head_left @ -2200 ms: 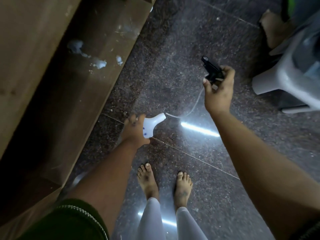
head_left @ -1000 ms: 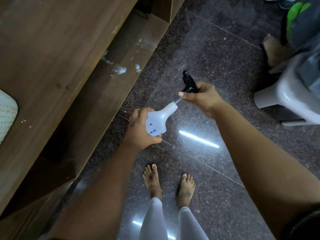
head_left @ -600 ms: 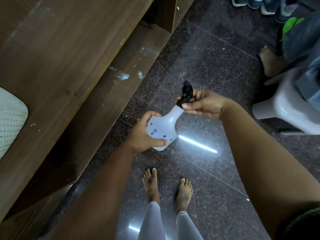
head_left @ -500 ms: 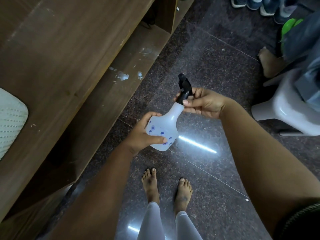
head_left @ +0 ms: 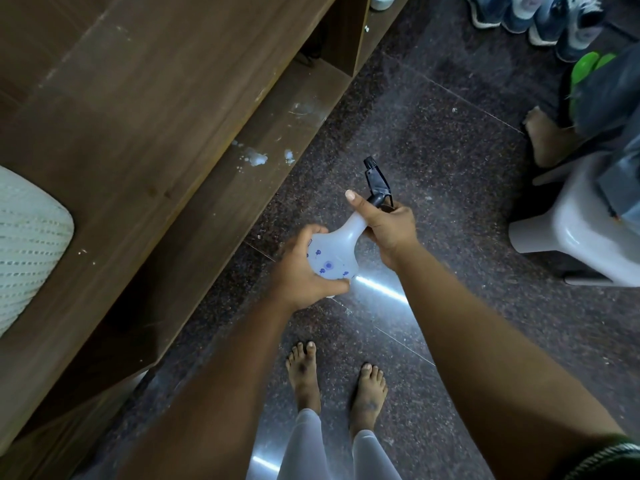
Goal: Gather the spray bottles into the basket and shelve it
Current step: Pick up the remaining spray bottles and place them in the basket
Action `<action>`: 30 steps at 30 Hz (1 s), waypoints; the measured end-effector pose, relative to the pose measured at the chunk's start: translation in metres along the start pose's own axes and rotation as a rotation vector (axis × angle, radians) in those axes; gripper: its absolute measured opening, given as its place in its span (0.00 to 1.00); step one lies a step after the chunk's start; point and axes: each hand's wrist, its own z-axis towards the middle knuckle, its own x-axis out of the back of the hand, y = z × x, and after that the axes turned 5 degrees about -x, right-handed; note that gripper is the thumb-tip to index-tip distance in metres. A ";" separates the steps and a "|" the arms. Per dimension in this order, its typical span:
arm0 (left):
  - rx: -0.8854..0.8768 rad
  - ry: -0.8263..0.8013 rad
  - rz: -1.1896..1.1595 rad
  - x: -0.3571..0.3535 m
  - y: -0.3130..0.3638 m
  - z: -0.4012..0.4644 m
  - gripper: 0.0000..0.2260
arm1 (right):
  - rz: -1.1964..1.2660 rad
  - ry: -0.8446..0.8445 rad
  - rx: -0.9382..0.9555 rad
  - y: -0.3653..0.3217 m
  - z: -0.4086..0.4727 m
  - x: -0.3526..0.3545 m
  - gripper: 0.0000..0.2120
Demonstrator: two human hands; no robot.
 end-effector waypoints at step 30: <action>0.076 0.004 -0.445 0.001 -0.002 -0.012 0.27 | 0.486 -0.588 -0.141 -0.001 -0.014 -0.006 0.14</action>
